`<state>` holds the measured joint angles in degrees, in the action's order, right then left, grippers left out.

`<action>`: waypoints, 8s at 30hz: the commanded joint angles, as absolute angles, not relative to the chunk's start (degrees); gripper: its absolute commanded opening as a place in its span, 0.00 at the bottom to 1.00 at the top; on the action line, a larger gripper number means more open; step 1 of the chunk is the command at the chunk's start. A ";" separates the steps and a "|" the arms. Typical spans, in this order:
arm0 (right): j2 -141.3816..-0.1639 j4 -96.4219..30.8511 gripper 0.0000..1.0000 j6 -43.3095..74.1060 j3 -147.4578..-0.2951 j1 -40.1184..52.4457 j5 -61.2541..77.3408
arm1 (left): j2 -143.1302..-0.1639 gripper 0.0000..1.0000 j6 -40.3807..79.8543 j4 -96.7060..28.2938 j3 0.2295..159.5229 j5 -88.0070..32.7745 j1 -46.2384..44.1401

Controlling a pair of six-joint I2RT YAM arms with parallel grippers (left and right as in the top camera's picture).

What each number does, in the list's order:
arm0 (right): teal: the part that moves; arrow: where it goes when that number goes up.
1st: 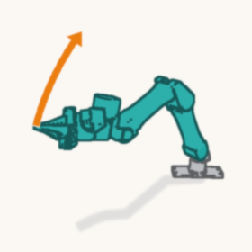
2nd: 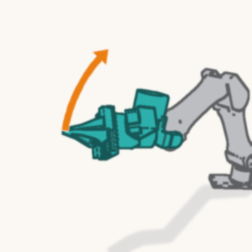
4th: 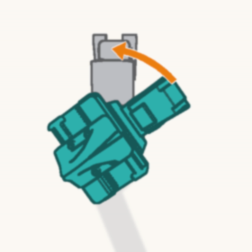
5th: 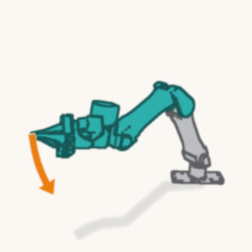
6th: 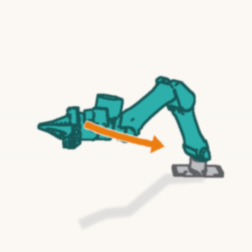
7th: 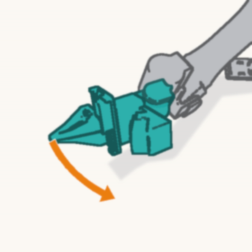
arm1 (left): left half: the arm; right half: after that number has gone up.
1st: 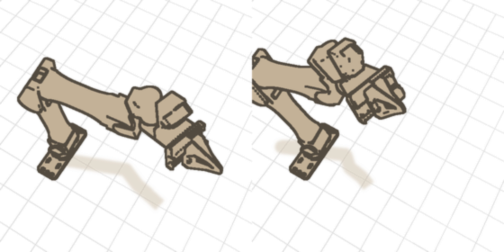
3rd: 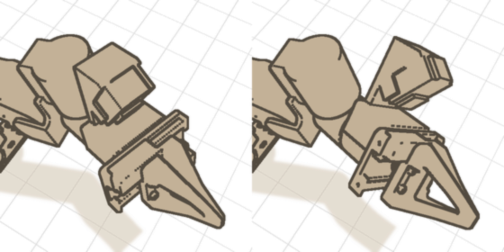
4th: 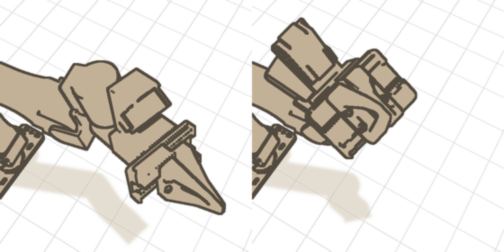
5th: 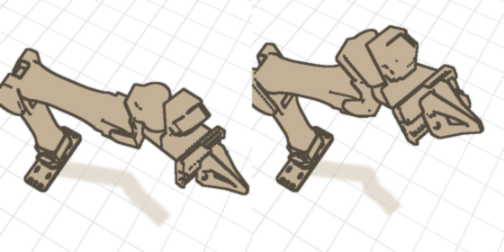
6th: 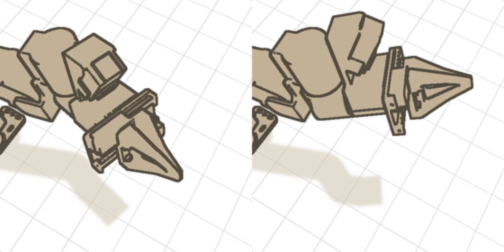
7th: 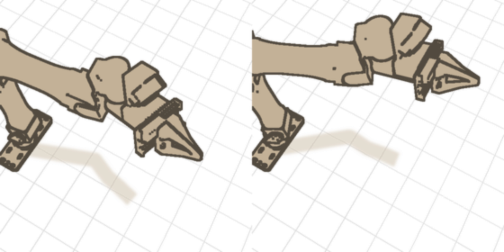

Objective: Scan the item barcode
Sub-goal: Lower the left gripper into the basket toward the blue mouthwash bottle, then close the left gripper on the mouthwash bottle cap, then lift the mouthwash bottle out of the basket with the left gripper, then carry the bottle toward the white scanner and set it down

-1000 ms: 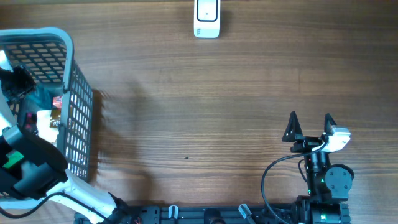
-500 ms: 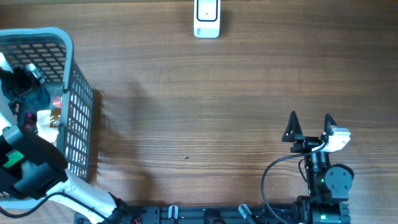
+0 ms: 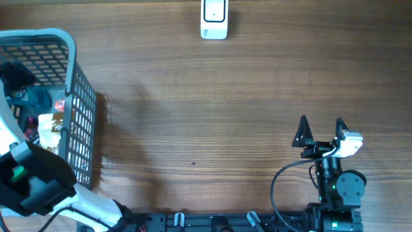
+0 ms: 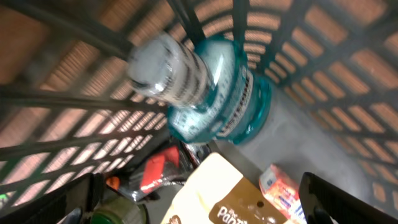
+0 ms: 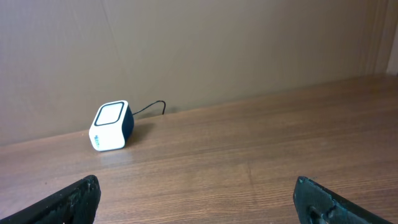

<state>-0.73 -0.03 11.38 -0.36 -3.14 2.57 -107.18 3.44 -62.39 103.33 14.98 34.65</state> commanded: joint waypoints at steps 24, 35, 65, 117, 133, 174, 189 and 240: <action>-0.43 0.12 1.00 10.52 -0.30 -3.07 3.11 | -110.61 1.00 34.09 -57.39 102.96 26.89 35.16; -0.43 0.12 1.00 10.55 -0.30 -3.07 3.11 | -111.28 0.99 39.53 -54.76 102.96 28.12 35.16; -0.43 0.12 1.00 10.55 -0.30 -3.07 3.11 | -114.78 0.38 39.51 -52.03 102.96 25.56 35.16; -0.43 0.12 1.00 10.55 -0.30 -3.07 3.11 | -104.36 0.98 34.76 -56.97 102.96 18.50 35.14; -0.43 0.12 1.00 10.52 -0.30 -3.07 3.11 | -117.03 0.72 30.22 -56.80 102.96 16.03 35.14; -0.43 0.12 1.00 10.57 -0.30 -3.07 3.11 | -85.36 0.24 30.26 -60.05 102.98 5.39 35.09; -0.43 0.12 1.00 10.55 -0.30 -3.07 3.11 | -73.84 0.24 35.27 -53.28 102.98 -38.57 34.35; -0.43 0.12 1.00 10.55 -0.30 -3.07 3.11 | -107.46 0.23 98.30 -66.43 102.96 25.65 -30.59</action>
<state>-0.73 -0.03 11.40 -0.36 -3.14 2.57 -105.41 90.11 -67.05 102.15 21.58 -30.55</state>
